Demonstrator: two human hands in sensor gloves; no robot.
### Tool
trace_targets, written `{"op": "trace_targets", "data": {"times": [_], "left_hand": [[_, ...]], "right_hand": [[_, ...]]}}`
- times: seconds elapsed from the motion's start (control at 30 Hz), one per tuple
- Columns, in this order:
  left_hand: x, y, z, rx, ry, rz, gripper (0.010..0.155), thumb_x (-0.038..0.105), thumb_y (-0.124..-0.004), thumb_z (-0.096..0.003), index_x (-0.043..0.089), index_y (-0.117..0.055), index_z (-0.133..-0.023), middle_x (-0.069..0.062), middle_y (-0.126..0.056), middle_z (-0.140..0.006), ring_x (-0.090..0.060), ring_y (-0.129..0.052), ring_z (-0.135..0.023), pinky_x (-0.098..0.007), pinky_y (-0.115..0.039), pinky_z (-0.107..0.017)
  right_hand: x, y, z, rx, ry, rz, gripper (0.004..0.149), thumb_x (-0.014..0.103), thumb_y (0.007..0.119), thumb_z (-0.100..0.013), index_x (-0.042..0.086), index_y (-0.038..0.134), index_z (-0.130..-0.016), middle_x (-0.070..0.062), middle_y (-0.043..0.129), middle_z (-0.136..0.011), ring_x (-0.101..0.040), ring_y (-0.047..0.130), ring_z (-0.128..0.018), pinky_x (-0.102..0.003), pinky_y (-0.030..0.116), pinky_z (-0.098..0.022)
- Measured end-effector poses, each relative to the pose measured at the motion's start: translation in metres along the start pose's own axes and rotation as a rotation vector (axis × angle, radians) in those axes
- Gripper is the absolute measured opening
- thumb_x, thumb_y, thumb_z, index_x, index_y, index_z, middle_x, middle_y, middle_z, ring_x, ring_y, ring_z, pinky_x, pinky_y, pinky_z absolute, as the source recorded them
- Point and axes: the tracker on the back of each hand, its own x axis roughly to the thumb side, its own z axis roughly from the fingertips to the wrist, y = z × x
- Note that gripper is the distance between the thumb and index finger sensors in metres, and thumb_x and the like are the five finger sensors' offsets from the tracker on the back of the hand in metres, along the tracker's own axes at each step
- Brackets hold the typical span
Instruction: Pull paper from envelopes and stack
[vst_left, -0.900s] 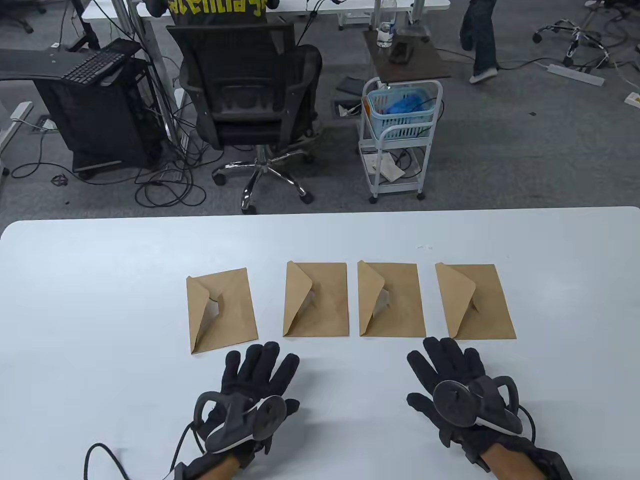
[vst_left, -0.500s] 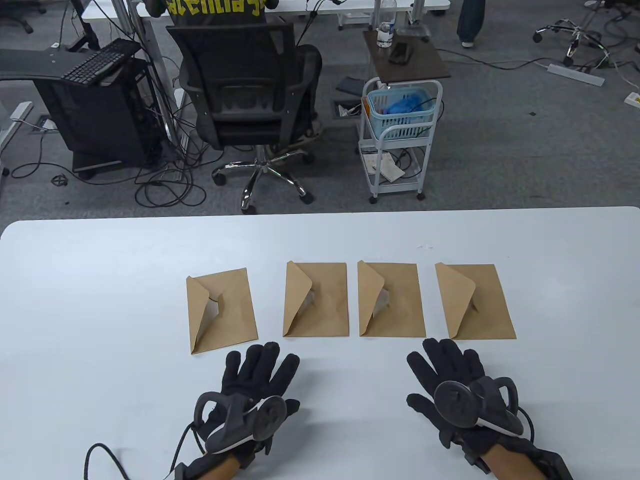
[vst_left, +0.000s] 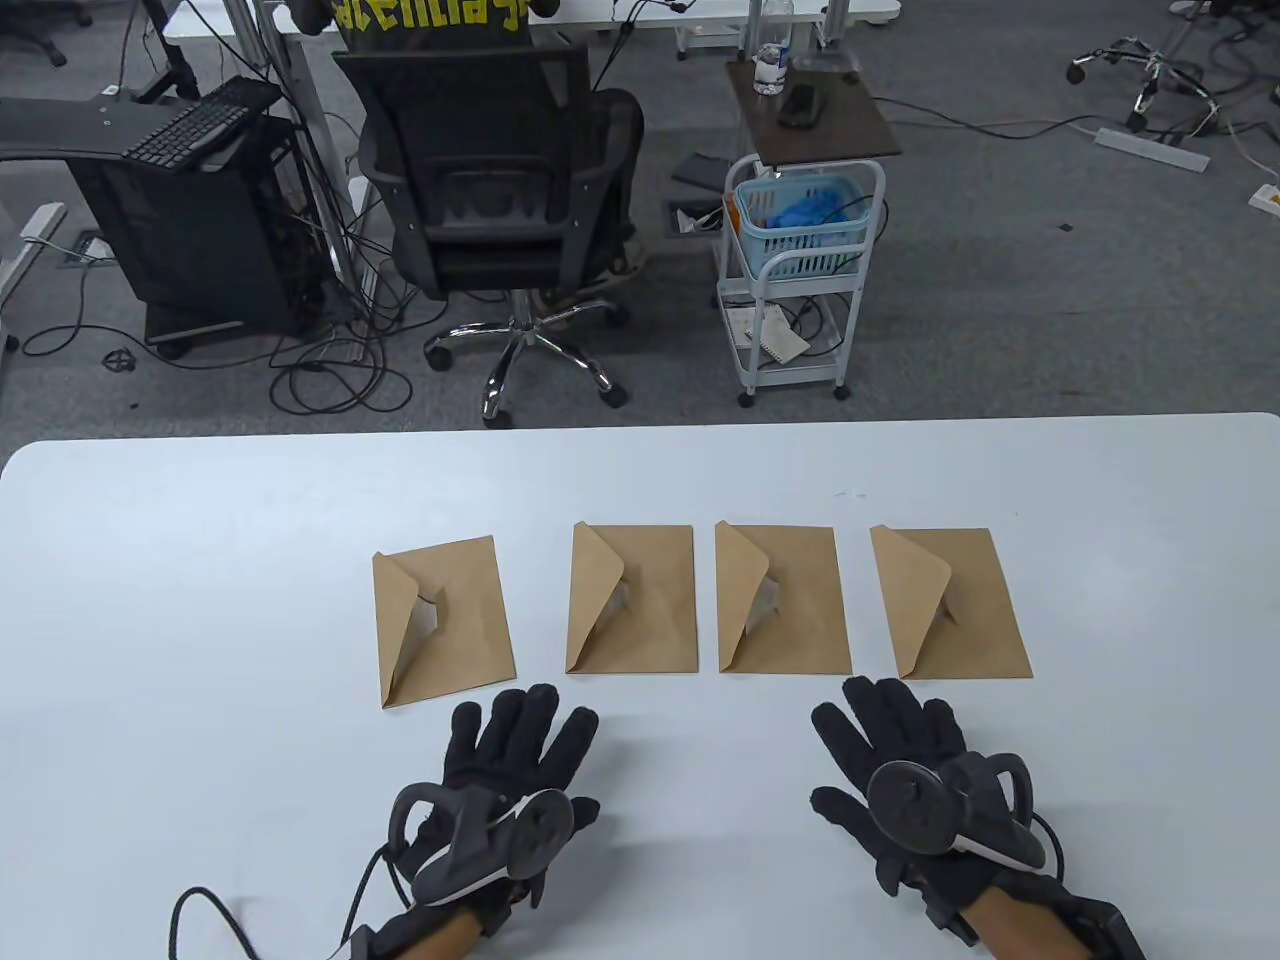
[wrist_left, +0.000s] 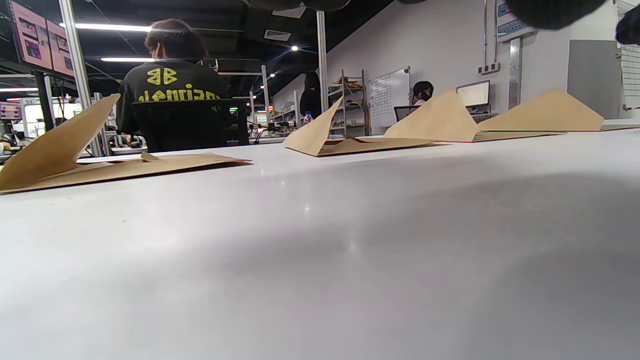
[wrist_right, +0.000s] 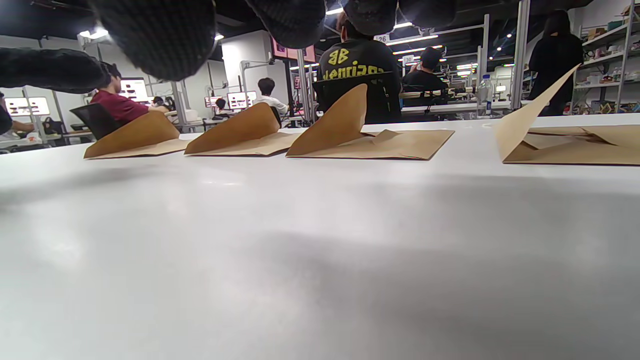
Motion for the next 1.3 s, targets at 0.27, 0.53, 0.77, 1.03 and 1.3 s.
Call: {"op": "trace_targets", "data": {"times": [0.27, 0.53, 0.77, 1.03, 1.3], "left_hand": [[-0.001, 0.001, -0.001, 0.010, 0.008, 0.001, 0.077, 0.060, -0.067, -0.0482, 0.040, -0.031, -0.113, -0.009, -0.027, -0.121, -0.041, -0.032, -0.115, -0.066, -0.017, -0.079], [-0.002, 0.000, -0.002, -0.003, 0.011, -0.002, 0.076, 0.060, -0.067, -0.0483, 0.040, -0.031, -0.113, -0.010, -0.027, -0.121, -0.041, -0.032, -0.115, -0.066, -0.018, -0.079], [-0.002, 0.001, -0.002, 0.002, 0.010, -0.004, 0.076, 0.060, -0.067, -0.0483, 0.040, -0.032, -0.113, -0.010, -0.028, -0.122, -0.040, -0.033, -0.115, -0.066, -0.018, -0.079], [-0.002, 0.001, -0.002, -0.005, 0.017, -0.004, 0.076, 0.060, -0.067, -0.0483, 0.040, -0.033, -0.113, -0.010, -0.029, -0.122, -0.041, -0.033, -0.115, -0.066, -0.018, -0.079], [-0.003, 0.001, -0.002, -0.004, 0.020, -0.004, 0.076, 0.060, -0.067, -0.0483, 0.040, -0.033, -0.113, -0.010, -0.029, -0.122, -0.041, -0.033, -0.115, -0.066, -0.018, -0.079]], "right_hand": [[-0.017, -0.009, -0.016, -0.057, 0.083, -0.020, 0.076, 0.054, 0.078, -0.049, 0.023, 0.048, -0.111, -0.021, 0.040, -0.116, -0.048, 0.046, -0.107, -0.070, 0.045, -0.070], [-0.062, -0.025, -0.049, -0.107, 0.379, -0.006, 0.076, 0.038, 0.086, -0.049, 0.017, 0.046, -0.110, -0.024, 0.045, -0.113, -0.049, 0.058, -0.103, -0.066, 0.056, -0.069], [-0.117, -0.035, -0.084, -0.084, 0.742, 0.015, 0.075, 0.031, 0.087, -0.049, 0.017, 0.046, -0.110, -0.024, 0.046, -0.113, -0.049, 0.063, -0.102, -0.065, 0.056, -0.070], [-0.172, -0.015, -0.098, 0.021, 1.000, -0.023, 0.082, 0.039, 0.091, -0.046, 0.016, 0.045, -0.111, -0.025, 0.053, -0.111, -0.047, 0.073, -0.097, -0.062, 0.062, -0.068], [-0.183, 0.009, -0.108, 0.160, 1.088, -0.024, 0.092, 0.054, 0.087, -0.042, 0.012, 0.044, -0.111, -0.028, 0.058, -0.106, -0.048, 0.072, -0.091, -0.066, 0.063, -0.064]]}}
